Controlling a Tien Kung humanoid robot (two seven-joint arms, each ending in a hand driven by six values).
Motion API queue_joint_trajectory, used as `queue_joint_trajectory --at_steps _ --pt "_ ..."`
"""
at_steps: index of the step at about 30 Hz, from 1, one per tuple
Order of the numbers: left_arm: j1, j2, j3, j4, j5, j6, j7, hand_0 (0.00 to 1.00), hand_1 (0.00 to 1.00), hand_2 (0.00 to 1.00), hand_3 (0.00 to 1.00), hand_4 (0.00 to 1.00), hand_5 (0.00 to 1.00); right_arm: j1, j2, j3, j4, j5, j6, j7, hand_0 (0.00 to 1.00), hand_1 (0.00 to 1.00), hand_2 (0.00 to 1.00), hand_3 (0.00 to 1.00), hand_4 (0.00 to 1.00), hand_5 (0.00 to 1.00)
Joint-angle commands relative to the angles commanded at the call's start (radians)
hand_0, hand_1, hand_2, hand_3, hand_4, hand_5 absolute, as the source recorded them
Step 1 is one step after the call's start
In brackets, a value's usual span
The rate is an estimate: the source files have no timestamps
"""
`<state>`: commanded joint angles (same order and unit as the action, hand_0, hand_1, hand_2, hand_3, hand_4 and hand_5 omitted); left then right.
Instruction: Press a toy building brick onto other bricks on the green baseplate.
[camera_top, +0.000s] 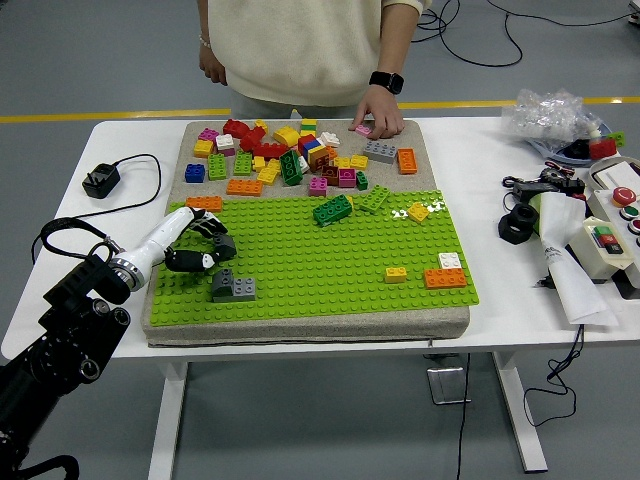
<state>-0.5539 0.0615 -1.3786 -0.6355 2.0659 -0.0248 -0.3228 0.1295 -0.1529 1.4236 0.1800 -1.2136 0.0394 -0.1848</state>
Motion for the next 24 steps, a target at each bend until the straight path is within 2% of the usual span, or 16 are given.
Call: queue_joint_trajectory --at_steps 5,15,21,24 --pt "0.004 0.005 -0.007 -0.016 -0.001 0.0 0.0 0.737 0.622 0.53 0.557 0.524 0.002 0.0 0.0 0.0 0.0 0.001 0.0 0.001 0.785 0.712 0.759 0.768 0.998 0.691" --pt "0.019 0.019 -0.013 -0.101 0.001 -0.007 0.008 0.734 0.621 0.53 0.557 0.512 0.002 -0.001 -0.003 0.005 0.0 0.002 0.002 0.002 0.785 0.712 0.759 0.768 0.998 0.691" --pt "0.045 0.042 -0.002 -0.204 -0.003 -0.014 0.021 0.731 0.617 0.531 0.555 0.503 0.002 0.0 -0.006 0.01 0.0 0.003 0.002 0.005 0.785 0.712 0.759 0.768 0.998 0.691" --pt "0.071 0.054 0.003 -0.28 -0.004 -0.019 0.031 0.73 0.618 0.531 0.556 0.501 0.002 -0.001 -0.009 0.015 0.0 0.003 0.003 0.007 0.786 0.712 0.759 0.768 0.998 0.69"
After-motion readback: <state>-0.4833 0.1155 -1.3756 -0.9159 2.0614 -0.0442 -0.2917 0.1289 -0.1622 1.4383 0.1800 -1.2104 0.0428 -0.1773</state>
